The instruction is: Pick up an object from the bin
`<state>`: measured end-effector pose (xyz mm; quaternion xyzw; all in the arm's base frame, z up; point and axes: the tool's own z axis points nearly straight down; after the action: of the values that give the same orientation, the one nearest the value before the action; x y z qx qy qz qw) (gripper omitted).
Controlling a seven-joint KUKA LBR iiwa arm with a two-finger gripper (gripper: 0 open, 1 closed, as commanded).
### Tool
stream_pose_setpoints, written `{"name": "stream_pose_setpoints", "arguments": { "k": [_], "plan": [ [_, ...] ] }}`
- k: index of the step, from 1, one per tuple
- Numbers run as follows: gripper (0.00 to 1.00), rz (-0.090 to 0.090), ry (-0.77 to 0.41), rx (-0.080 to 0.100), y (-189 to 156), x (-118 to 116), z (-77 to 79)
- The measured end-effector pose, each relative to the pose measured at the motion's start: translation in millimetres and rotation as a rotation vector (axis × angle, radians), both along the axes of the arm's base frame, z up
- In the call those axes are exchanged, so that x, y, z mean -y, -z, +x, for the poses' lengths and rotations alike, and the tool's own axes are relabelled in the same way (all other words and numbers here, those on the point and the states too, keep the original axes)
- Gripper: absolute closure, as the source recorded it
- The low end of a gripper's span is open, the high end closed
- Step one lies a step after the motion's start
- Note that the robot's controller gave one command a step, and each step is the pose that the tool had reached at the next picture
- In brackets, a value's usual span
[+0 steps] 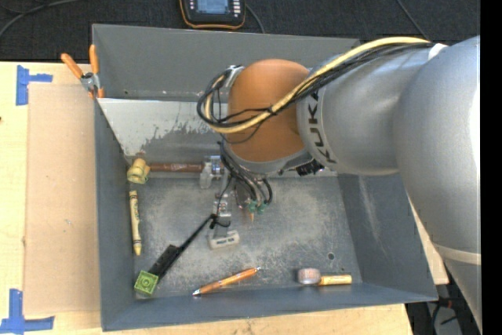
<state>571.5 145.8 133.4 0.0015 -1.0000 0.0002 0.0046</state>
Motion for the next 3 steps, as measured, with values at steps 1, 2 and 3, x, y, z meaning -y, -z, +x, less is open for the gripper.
{"name": "stream_pose_setpoints", "arguments": {
  "k": [1,2,3],
  "plan": [
    [0.0,0.001,0.005,0.008,-4.7,1.1,2.1],
    [0.0,0.006,-0.566,0.001,63.7,-49.3,-9.1],
    [0.0,0.005,-0.492,0.008,0.9,-78.3,-43.4]
  ]
}}
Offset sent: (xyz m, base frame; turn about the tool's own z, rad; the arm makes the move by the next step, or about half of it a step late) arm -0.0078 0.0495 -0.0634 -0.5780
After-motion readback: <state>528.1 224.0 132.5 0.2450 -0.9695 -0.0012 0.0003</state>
